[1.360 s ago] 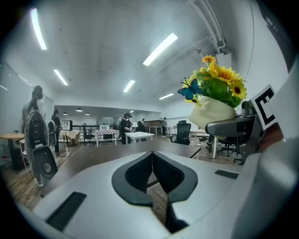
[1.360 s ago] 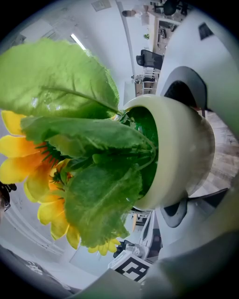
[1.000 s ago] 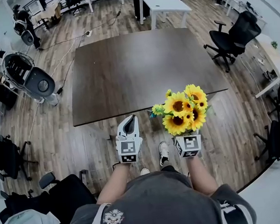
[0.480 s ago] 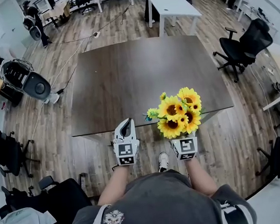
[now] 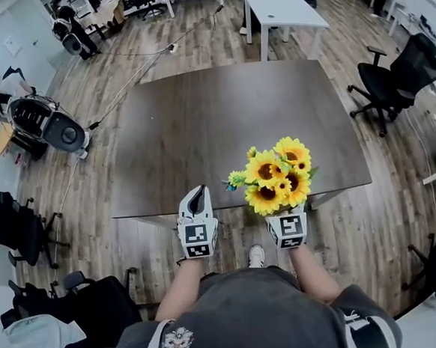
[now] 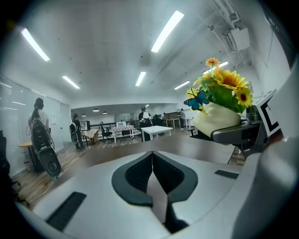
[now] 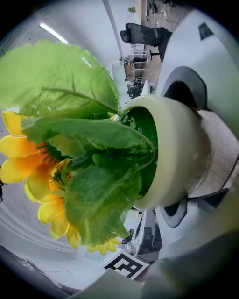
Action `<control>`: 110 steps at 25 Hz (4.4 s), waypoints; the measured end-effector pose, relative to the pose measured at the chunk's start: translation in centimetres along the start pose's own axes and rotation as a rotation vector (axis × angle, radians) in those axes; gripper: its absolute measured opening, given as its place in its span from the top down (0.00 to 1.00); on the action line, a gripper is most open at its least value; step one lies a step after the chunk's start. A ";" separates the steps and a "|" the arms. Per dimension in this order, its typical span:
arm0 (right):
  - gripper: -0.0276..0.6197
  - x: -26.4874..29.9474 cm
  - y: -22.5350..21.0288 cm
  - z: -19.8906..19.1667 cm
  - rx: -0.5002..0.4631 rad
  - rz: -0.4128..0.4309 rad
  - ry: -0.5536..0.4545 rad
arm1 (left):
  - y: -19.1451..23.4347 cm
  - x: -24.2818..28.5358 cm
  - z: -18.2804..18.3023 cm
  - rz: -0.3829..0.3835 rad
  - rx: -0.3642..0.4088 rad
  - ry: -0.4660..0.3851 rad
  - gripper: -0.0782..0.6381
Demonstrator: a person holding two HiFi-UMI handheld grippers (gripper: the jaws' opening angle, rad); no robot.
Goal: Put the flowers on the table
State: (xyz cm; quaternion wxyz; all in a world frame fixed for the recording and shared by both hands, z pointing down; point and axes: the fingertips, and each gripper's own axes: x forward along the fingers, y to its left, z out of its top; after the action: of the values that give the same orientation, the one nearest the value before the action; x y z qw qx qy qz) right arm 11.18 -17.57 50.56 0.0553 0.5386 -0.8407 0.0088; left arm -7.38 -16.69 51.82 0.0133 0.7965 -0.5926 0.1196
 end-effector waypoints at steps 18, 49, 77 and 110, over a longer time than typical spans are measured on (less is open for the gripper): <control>0.08 8.3 -3.3 -3.5 -0.002 0.031 0.083 | 1.9 7.3 -1.0 0.003 -0.031 0.041 0.88; 0.08 20.6 -2.9 -9.5 -0.013 -0.016 0.243 | 11.3 17.2 -3.4 -0.147 -0.027 0.070 0.88; 0.08 24.1 -5.1 -20.5 0.003 0.144 0.528 | 9.0 20.4 -9.5 -0.060 -0.125 0.202 0.88; 0.09 18.2 -3.7 -15.5 -0.030 0.013 0.493 | 7.1 17.3 -8.0 -0.155 -0.123 0.136 0.88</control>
State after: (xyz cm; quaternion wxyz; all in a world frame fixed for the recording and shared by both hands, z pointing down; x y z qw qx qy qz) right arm 8.28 -34.40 67.66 0.2668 0.5138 -0.8053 0.1278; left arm -10.90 -33.75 62.34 0.1115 0.8275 -0.5334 0.1351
